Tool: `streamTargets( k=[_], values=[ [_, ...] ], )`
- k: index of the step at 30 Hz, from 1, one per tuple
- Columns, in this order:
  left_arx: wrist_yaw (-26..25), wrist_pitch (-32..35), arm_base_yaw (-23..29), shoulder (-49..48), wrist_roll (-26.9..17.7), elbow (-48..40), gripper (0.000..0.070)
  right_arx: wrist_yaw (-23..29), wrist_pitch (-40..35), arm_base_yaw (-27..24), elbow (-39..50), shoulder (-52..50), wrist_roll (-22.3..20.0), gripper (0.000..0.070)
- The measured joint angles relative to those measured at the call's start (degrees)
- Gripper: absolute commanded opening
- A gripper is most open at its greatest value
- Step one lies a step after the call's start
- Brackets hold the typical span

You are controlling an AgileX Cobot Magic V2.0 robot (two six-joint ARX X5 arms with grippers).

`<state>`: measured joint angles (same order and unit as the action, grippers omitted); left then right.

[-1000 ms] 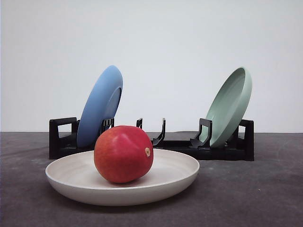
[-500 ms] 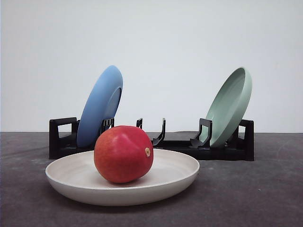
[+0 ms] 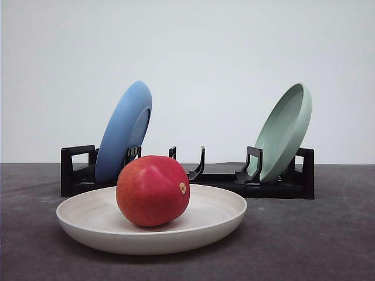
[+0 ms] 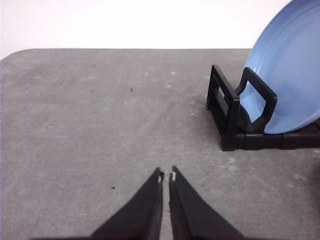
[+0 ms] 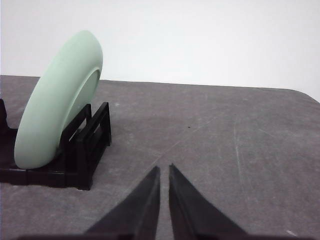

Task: Place pomegranate in white plate

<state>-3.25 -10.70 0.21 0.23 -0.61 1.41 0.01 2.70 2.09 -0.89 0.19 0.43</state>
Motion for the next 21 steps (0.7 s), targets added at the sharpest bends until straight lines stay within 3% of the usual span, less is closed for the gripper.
streamTargets(
  k=[21],
  values=[
    [0.0, 0.0, 0.0, 0.0, 0.0, 0.0, 0.0, 0.0, 0.0, 0.0, 0.0, 0.0, 0.0, 0.0028]
  ],
)
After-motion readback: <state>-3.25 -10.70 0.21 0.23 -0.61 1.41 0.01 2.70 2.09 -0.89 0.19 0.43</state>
